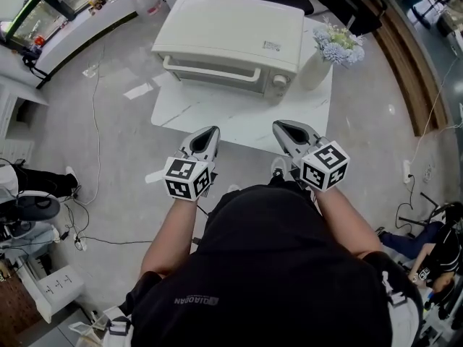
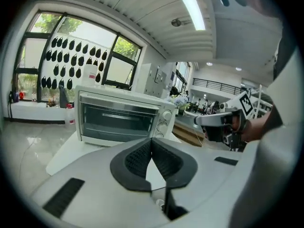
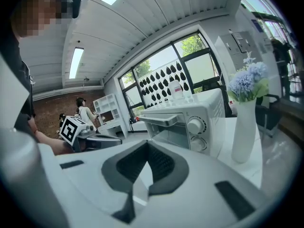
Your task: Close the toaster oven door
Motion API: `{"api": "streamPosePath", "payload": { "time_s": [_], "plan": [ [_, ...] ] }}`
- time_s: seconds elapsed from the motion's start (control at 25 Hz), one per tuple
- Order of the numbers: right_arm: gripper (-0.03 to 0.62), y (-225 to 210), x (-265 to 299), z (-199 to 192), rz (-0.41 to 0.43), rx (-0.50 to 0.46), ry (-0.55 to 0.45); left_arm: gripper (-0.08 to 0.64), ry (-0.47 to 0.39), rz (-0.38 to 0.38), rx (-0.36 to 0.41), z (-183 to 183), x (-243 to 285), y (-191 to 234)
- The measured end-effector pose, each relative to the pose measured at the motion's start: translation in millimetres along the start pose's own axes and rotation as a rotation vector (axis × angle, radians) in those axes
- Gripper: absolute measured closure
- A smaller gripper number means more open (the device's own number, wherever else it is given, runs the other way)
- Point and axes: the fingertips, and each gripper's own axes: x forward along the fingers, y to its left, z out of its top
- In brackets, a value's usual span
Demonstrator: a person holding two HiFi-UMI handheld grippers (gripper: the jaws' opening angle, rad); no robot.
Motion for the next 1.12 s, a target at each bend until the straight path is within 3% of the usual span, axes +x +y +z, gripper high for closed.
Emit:
{"api": "streamPosePath", "payload": {
  "time_s": [0.16, 0.52, 1.12],
  "plan": [
    [0.594, 1, -1, -3, -0.003, -0.009, 0.004, 0.555, -0.002, 0.000, 0.068, 3, -6, -8],
    [0.594, 6, -1, -5, 0.003, -0.018, 0.000, 0.555, -0.050, -0.060, 0.108, 24, -9, -34],
    [0.594, 11, -3, 0, 0.022, -0.041, -0.002, 0.555, -0.052, -0.078, 0.146, 32, -7, -45]
  ]
}}
